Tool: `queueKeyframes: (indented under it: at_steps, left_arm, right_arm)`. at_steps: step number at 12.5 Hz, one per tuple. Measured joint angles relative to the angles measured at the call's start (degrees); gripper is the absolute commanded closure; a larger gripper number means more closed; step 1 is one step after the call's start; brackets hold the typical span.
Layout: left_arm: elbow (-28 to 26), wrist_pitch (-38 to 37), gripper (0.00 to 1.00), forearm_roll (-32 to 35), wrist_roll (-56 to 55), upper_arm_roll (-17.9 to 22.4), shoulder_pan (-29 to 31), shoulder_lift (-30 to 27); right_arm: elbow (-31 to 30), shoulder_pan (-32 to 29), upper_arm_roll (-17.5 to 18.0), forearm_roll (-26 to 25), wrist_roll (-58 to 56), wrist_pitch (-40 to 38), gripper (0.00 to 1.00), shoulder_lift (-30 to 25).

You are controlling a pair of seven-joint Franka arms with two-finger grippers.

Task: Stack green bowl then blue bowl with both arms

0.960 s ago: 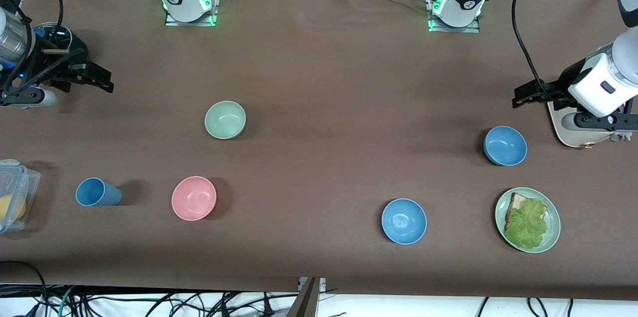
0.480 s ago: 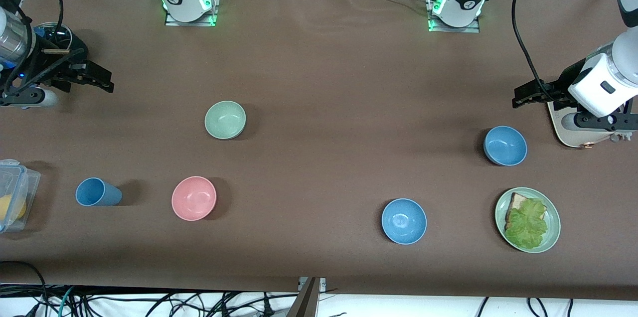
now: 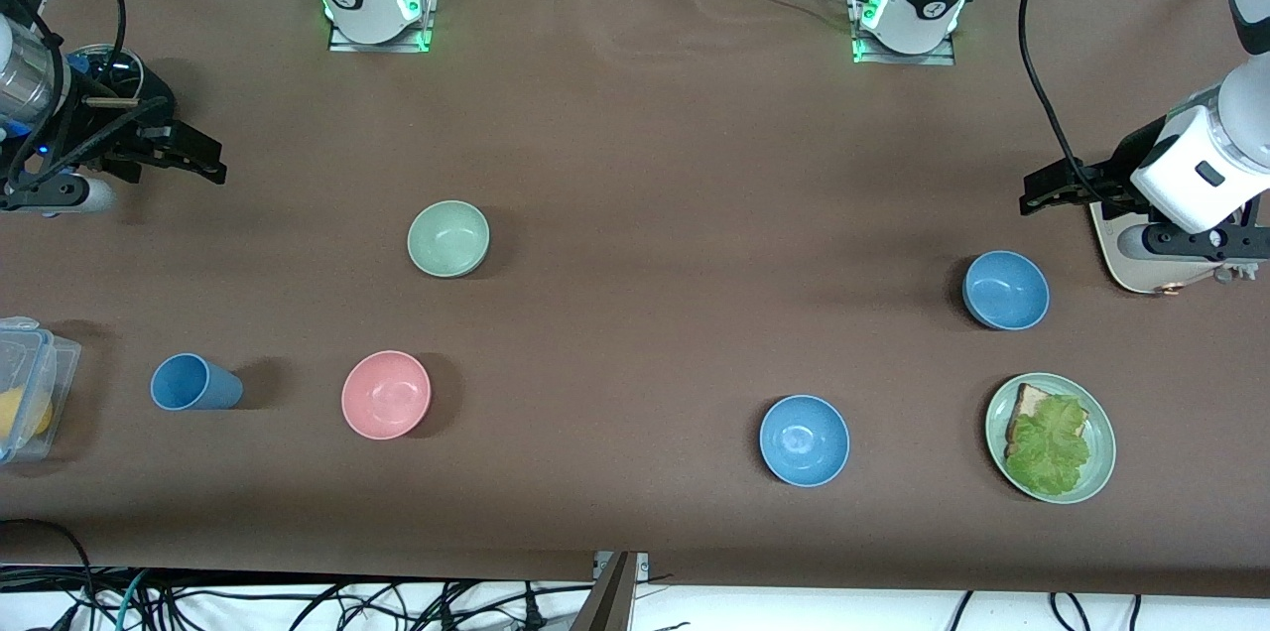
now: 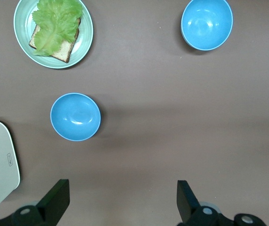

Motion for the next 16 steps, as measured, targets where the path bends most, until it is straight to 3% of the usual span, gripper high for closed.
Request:
queueKeyframes:
  at_steps: [8,13,15,16]
  left_arm:
    - [0.0,0.0,0.0,0.0,0.0,0.0,-0.03,0.02]
    - [0.08,0.0,0.0,0.0,0.0,-0.12,-0.09,0.11]
    - [0.09,0.01,0.0,0.0,0.0,-0.12,-0.09,0.11]
    - [0.09,0.01,0.0,0.0,0.0,-0.13,-0.09,0.11]
  right_arm:
    - [-0.49,1.84,0.74,0.0,0.16,0.86,0.0,0.71]
    - [-1.76,2.3,0.87,1.23,0.02,0.59,0.0,10.39]
    - [-5.4,2.49,1.62,2.03,0.01,5.35,0.0,10.56]
    - [-11.08,2.64,2.13,2.32,0.01,12.32,0.0,8.96]
